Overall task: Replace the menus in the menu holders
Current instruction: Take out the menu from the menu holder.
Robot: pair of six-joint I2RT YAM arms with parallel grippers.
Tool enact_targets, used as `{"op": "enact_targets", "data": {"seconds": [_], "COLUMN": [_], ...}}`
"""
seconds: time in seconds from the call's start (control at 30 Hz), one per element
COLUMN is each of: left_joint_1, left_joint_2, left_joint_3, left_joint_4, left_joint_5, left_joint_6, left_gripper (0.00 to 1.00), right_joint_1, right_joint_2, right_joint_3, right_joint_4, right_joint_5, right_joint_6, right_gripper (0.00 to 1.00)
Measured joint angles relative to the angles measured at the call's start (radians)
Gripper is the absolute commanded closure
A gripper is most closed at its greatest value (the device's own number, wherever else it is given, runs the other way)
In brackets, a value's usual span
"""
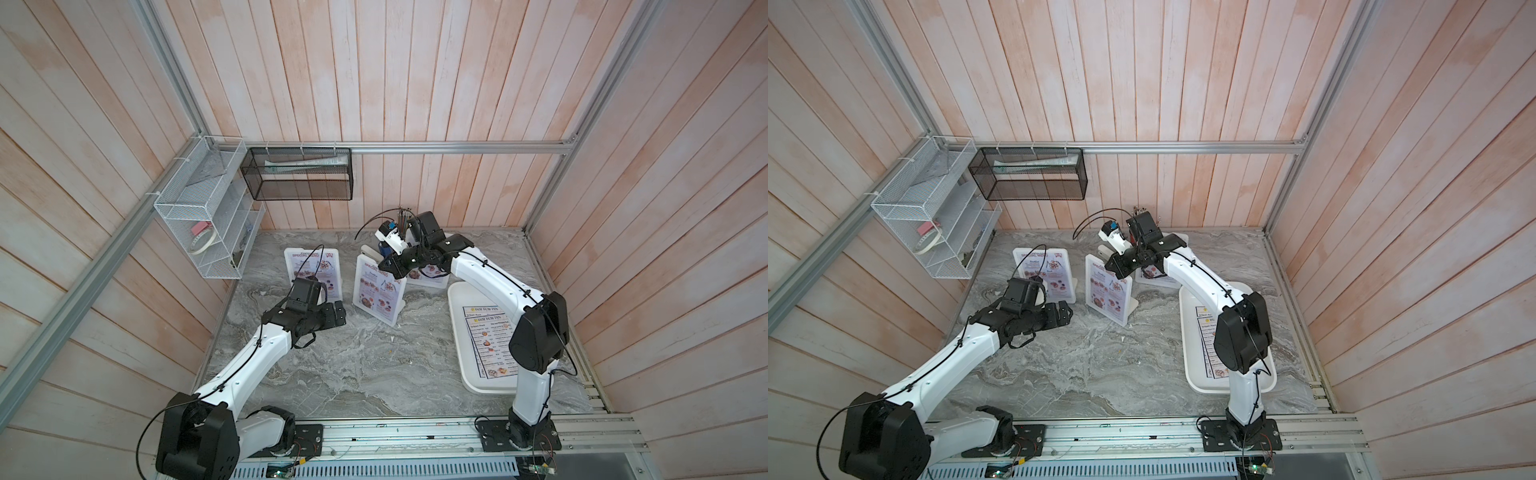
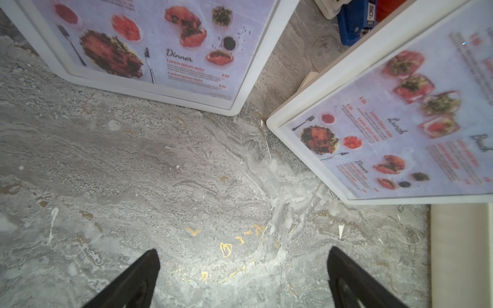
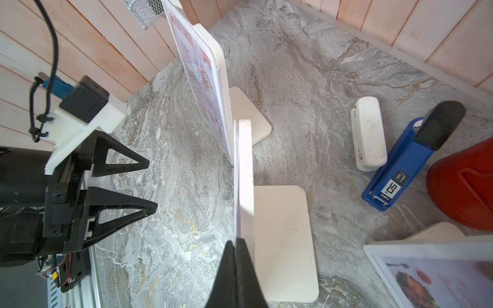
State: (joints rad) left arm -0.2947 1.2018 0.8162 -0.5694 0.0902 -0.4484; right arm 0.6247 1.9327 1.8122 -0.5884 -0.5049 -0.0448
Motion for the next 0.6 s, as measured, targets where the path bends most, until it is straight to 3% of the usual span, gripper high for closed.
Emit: {"op": "enact_targets", "data": {"seconds": [0.33,0.6], "left_joint_1": [0.000,0.000], "left_joint_2": [-0.005,-0.005], "left_joint_3": [-0.001,-0.001], "left_joint_4": [0.000,0.000], "left_joint_5": [0.000,0.003], "left_joint_6": [0.000,0.000], "left_gripper": [0.00,0.00], "right_joint_1": [-0.007,-0.010], "right_joint_2": [0.000,0.000], "right_joint_3": [-0.002,-0.002], "right_joint_4": [0.013,0.038], "right_joint_5": [-0.020,-0.033], "right_joint_6": [0.021,0.026], "right_gripper": [0.92,0.95]}}
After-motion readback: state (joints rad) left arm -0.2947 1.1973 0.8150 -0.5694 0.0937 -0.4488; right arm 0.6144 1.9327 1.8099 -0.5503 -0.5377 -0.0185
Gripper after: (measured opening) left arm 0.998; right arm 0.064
